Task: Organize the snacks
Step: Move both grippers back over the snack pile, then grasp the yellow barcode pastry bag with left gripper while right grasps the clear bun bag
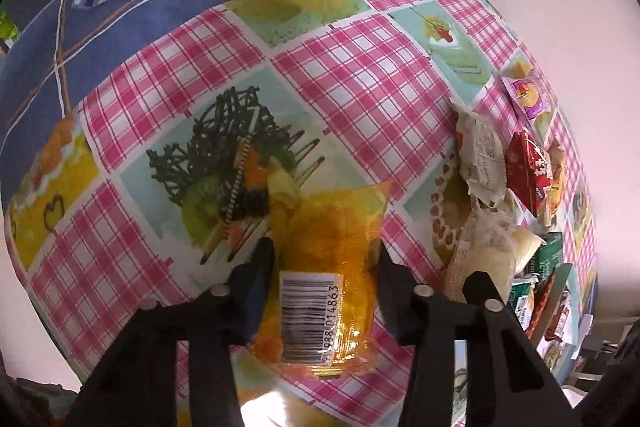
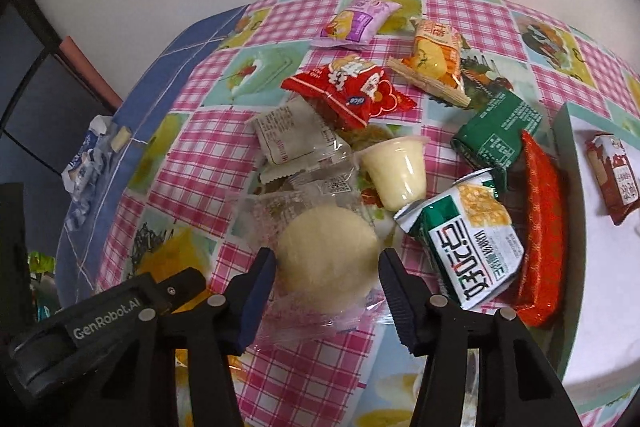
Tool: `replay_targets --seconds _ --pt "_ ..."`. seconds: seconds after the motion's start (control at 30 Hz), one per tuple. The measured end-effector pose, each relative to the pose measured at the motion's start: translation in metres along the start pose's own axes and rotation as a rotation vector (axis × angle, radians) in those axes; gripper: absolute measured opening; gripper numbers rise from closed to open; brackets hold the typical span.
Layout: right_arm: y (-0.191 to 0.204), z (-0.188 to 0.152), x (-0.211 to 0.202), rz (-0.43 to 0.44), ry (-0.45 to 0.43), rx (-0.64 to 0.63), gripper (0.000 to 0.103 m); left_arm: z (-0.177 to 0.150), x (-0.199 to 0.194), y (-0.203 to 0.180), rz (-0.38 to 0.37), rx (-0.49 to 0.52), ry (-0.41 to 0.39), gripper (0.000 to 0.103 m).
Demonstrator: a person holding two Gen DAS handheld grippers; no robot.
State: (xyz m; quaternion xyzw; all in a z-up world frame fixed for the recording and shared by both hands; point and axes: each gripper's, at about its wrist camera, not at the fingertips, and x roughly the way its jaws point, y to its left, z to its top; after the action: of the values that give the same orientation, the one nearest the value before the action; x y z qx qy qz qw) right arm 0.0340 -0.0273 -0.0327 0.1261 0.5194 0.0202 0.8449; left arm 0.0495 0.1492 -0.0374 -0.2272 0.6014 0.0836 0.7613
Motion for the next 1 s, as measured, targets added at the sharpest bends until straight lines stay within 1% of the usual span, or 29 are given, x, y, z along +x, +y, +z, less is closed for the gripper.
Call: replay_targets --seconds 0.17,0.27,0.33,0.4,0.6,0.77,1.0 --pt "0.001 0.0 0.002 -0.004 -0.005 0.004 0.056 0.004 0.006 -0.006 0.017 0.015 -0.012 0.045" --pt "0.0 0.0 0.001 0.0 -0.005 0.007 0.054 0.002 0.005 -0.009 0.028 0.026 -0.019 0.045" --pt "0.0 0.0 -0.001 -0.003 -0.01 0.002 0.051 0.002 0.007 -0.009 0.027 0.026 -0.021 0.044" --pt "0.0 0.0 -0.003 -0.002 -0.013 0.002 0.049 0.002 0.006 -0.007 0.017 0.02 -0.022 0.042" --pt "-0.003 0.001 -0.008 0.025 -0.011 0.019 0.044 0.007 0.01 -0.008 -0.017 -0.001 -0.013 0.041" --pt "-0.008 0.004 -0.022 0.053 -0.03 0.034 0.041 0.007 0.011 -0.01 -0.042 -0.015 -0.009 0.04" --pt "-0.011 0.01 -0.046 0.079 -0.084 0.055 0.04 0.009 -0.009 -0.011 -0.075 -0.009 -0.054 0.04"
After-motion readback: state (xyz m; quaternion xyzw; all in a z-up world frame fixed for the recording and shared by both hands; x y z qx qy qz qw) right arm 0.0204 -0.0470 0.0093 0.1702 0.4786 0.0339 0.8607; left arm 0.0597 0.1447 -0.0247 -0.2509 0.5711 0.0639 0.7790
